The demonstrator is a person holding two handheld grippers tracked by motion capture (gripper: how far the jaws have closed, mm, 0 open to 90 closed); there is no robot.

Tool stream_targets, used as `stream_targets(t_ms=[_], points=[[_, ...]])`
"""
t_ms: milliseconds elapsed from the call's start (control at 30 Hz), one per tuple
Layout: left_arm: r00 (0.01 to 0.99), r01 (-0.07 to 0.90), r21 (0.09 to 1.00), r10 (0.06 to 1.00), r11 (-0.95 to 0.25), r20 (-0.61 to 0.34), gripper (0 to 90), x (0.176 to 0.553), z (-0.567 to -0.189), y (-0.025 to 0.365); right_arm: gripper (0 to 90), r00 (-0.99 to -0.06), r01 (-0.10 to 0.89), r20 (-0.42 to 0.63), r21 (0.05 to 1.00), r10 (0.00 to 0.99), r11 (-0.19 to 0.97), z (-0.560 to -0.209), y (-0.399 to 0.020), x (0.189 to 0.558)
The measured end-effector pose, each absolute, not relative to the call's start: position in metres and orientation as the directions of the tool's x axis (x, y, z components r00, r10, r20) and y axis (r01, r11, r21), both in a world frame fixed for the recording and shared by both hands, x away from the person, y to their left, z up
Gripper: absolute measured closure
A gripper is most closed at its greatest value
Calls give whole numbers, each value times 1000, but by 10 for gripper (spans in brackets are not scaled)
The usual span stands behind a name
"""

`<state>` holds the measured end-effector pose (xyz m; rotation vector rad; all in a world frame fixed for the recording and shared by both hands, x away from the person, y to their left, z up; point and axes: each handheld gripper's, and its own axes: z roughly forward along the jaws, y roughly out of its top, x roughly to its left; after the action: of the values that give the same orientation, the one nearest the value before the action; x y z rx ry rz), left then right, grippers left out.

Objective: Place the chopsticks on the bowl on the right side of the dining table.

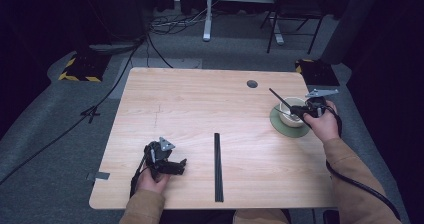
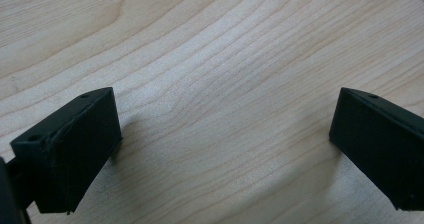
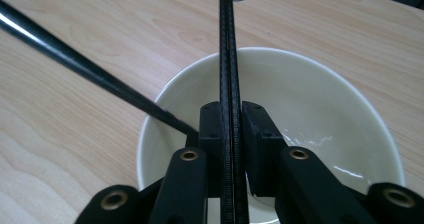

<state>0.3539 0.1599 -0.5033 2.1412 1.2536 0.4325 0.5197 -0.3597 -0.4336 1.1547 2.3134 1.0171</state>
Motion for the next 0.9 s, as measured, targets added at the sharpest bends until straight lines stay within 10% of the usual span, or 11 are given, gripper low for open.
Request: stream_targets(t_ms=[900], points=[[500,665,653,866,-362,-29,3,355,-503,159,525,-584,509,-67,746,809,430,-417,-389,473]])
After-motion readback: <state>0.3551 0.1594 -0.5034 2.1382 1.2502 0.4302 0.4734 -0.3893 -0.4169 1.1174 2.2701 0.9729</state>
